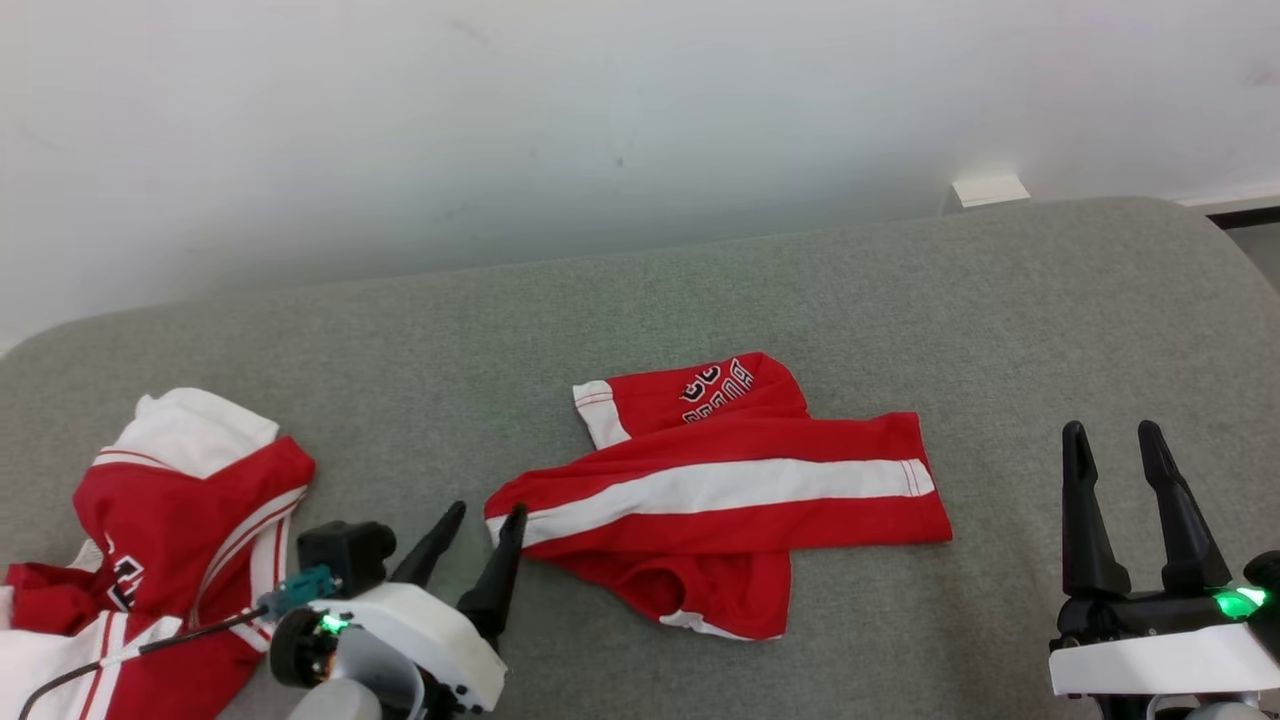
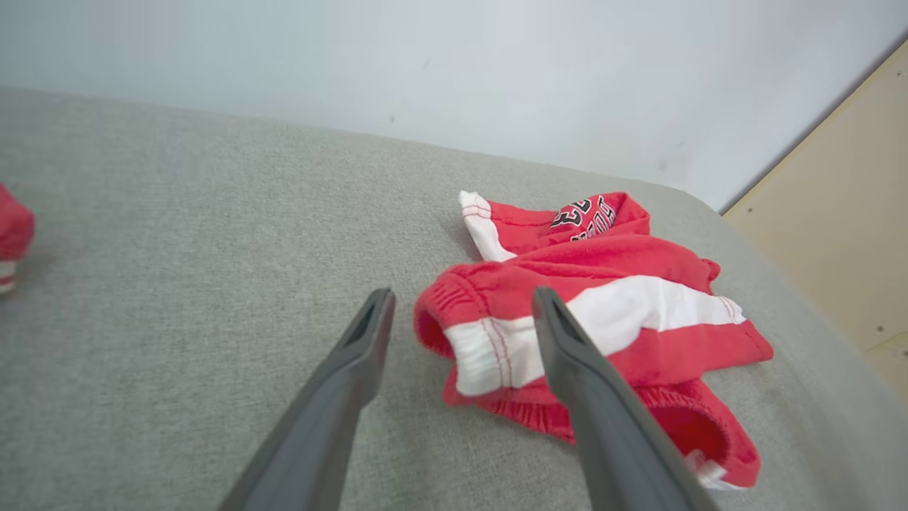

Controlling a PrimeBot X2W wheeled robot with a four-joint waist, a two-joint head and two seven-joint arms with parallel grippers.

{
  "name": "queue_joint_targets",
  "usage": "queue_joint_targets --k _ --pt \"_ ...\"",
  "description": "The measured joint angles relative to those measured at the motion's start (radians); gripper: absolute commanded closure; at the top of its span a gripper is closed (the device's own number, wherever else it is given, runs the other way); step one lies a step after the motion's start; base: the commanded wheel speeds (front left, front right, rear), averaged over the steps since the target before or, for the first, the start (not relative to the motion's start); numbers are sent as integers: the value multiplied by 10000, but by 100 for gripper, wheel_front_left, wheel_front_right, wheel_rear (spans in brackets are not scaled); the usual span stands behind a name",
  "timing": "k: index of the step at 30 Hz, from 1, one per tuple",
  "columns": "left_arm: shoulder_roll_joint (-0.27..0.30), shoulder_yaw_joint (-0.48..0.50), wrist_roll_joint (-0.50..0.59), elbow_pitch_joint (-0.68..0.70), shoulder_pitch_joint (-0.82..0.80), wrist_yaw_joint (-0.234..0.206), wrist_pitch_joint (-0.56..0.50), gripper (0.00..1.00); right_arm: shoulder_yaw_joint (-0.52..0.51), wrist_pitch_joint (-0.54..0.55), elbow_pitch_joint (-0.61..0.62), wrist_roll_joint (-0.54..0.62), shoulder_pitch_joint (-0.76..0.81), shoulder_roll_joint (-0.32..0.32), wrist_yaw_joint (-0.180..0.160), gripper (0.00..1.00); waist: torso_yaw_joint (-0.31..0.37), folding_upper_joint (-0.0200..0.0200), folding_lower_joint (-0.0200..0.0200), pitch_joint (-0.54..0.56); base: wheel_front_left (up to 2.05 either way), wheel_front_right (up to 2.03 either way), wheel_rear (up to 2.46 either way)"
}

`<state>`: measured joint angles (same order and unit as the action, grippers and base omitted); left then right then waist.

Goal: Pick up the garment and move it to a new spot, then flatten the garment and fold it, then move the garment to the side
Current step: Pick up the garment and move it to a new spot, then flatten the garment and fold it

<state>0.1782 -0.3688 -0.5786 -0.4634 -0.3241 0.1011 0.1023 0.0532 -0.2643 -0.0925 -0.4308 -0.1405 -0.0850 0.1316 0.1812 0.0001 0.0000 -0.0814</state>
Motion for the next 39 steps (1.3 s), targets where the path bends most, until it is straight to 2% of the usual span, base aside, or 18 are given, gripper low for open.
queue_joint_targets --k 2,7,13,19,25,33,39 --pt "130 -8 163 155 57 -167 242 0 4 0 -10 6 31 -94 0 0 -84 0 0 95 0 0 0" --pt "527 226 608 859 502 -926 740 0 -6 -2 -36 130 171 -219 0 0 -239 0 0 375 0 0 0" --pt "909 859 1317 2205 1248 -2253 1392 0 -153 -2 -29 706 668 -414 0 0 -311 0 0 800 0 0 0" --pt "911 1313 1837 2974 2165 -2782 1597 0 -73 -2 -123 1415 1069 -393 0 0 -369 0 -1 1102 0 0 0" --pt "545 1847 2406 3363 2815 -2842 1618 0 -69 0 -232 1526 1397 -267 0 0 -435 0 0 1124 0 0 0" --pt "-2 2374 2809 3359 3137 -2437 1618 0 -198 -2 -247 1572 1435 -151 0 0 -465 0 0 1164 0 0 0" --pt "-176 2577 3139 3200 3136 -2104 1618 0 -186 -2 -295 1570 1416 -174 0 0 -452 0 0 1167 0 0 0"
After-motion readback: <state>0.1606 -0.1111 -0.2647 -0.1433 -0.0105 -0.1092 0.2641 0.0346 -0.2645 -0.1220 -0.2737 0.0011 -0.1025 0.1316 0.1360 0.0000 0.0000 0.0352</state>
